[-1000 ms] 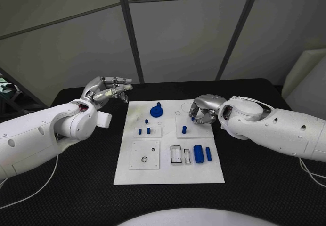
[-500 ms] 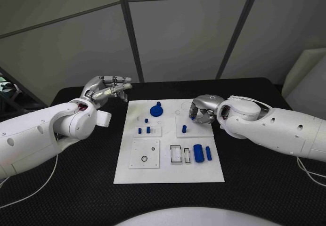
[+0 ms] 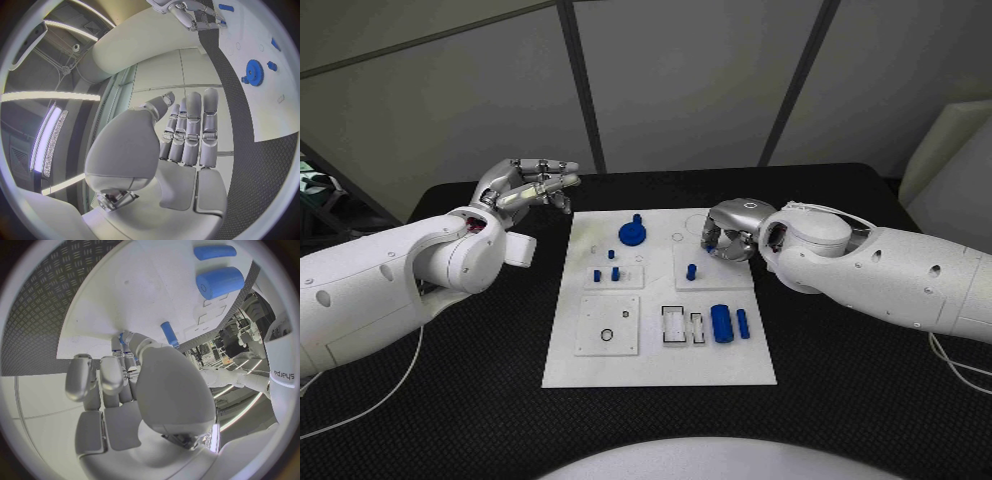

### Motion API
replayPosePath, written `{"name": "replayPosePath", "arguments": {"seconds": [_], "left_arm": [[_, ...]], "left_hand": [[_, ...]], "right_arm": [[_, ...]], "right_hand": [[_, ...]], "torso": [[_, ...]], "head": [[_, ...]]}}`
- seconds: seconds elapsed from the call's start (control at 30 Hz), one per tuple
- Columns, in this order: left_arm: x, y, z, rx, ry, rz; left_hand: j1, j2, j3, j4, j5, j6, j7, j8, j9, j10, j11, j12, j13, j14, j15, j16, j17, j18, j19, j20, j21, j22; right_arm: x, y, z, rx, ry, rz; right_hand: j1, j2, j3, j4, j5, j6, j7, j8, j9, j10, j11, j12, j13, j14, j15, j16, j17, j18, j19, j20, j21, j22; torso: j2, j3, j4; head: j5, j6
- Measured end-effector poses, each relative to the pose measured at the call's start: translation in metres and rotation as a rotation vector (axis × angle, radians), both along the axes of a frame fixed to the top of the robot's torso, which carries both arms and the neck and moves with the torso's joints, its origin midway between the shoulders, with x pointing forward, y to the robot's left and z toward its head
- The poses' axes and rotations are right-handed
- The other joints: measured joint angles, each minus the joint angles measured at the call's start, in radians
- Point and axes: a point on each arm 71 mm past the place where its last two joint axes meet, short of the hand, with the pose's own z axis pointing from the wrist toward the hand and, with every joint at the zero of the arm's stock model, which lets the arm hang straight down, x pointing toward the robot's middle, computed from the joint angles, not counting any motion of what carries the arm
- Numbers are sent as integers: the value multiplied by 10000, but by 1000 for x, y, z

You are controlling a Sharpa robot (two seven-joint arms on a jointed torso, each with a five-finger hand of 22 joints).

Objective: Assemble the parts on the task board

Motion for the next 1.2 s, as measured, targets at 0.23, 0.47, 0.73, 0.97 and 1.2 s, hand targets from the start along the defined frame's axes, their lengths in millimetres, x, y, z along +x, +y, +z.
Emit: {"name": "replayPosePath", "arguments": {"seconds": [0.23, 0.47, 0.73, 0.97, 1.2], "left_arm": [[0, 0, 0, 5, 14, 17], [0, 1, -1, 58, -5, 70], [0, 0, -1, 118, -46, 65], [0, -1, -1, 145, -67, 67], [0, -3, -1, 139, -85, 40]], "left_hand": [[52, 52, -28, -28, 0, 9, 9, 0, 0, 0, 0, 36, -1, -2, -1, 0, -33, -1, 0, 0, 0, -7], [52, 52, -56, -57, 0, 36, 36, 0, 1, 13, 13, 36, -2, -2, -1, 0, -88, -1, 0, 0, 0, -9], [53, 52, -56, -57, 0, 35, 36, 0, 0, -26, 53, 36, -3, -2, -1, 0, -100, -2, 0, 0, 0, -20], [53, 52, -56, -56, 0, 35, 36, 0, 1, -25, 54, 36, -3, -2, 0, 0, -99, -2, 0, 0, 0, -19], [53, 52, -56, -57, 0, -3, 73, 0, -7, -24, 54, 36, -4, -2, 0, 0, -112, -2, 0, 0, 0, -18]], "right_arm": [[-4, 2, 0, -123, -265, -31], [-8, 3, 3, -47, -642, -25], [-13, 3, 10, 215, -1095, 3], [-22, 8, 17, 579, -1396, 198], [-38, 27, 27, 1239, -1543, 726]], "right_hand": [[-8, 87, 326, -184, -131, 36, 37, -7, 10, 57, 15, -27, 0, 0, 0, 61, 20, 0, 51, 21, 77, 99], [-8, 87, 475, -283, -150, 38, 39, -8, 9, 58, 14, -43, 5, 0, 0, 117, 19, 0, 51, 21, 86, 127], [-7, 86, 551, -328, -154, 38, 40, -10, 8, 56, 15, -81, 15, 0, 1, 159, 25, 1, 51, 21, 153, 157], [-12, 81, 652, -378, -188, 37, 39, -11, 6, 54, 17, -117, 21, 0, 1, 200, 52, 2, 51, 21, 153, 213], [-66, 27, 792, -465, -141, 37, 39, -67, 6, 52, 18, -119, 21, 0, 2, 262, 70, 2, 51, 21, 199, 245]], "torso": [[-4, 4, -4], [-5, 5, -8], [-16, -5, -8], [-16, -5, -7], [-16, -8, -2]], "head": [[10, -17], [12, 6], [4, 43], [4, 75], [63, 96]]}}
